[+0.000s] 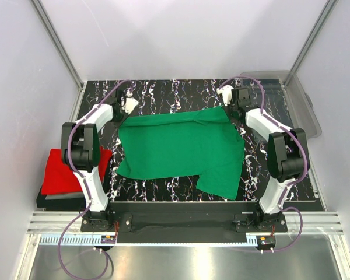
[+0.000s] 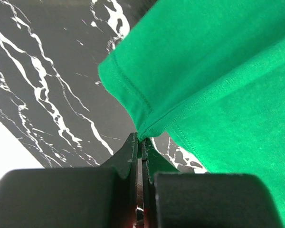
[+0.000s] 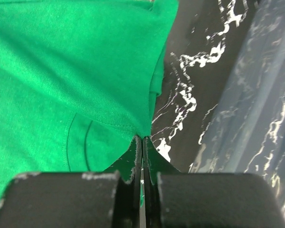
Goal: Fold and stack the t-shirts
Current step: Fold the tshirt
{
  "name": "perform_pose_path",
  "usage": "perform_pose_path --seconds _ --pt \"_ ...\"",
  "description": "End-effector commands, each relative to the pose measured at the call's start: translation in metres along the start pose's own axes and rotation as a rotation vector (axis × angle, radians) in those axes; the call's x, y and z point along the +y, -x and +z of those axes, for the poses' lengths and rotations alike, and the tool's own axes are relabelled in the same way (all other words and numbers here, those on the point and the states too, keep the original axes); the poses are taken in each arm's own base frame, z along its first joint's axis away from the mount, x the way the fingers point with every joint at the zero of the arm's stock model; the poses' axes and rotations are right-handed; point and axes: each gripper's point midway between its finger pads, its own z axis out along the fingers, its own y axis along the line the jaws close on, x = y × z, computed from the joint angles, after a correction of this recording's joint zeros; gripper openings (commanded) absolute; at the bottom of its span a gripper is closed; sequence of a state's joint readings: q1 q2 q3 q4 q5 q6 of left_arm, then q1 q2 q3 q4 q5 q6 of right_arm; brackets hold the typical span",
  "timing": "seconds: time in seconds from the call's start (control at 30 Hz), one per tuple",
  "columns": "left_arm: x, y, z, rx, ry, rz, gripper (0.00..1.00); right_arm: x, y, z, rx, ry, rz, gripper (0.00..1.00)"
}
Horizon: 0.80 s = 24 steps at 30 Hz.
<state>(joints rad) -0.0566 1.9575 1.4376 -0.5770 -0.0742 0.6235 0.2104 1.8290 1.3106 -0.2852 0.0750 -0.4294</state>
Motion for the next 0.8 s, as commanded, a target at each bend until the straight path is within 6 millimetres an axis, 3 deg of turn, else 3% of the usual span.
perform_pose_path --seconds 0.0,0.3,0.6,0.77 --pt "0.006 0.005 -0.017 -0.05 0.022 -0.016 0.0 0.001 0.015 -0.013 -0.054 0.005 0.021 0.0" --pt "-0.004 -0.006 -0.015 -0.028 0.003 -0.023 0.0 0.005 0.014 -0.018 -0.048 0.015 0.05 0.0" --pt "0.003 -0.002 -0.017 -0.035 0.021 -0.013 0.0 0.001 0.041 -0.04 -0.1 0.029 0.094 0.0" --pt "0.004 -0.001 -0.018 -0.035 0.025 -0.012 0.0 0.002 0.046 -0.051 -0.109 0.049 0.116 0.0"
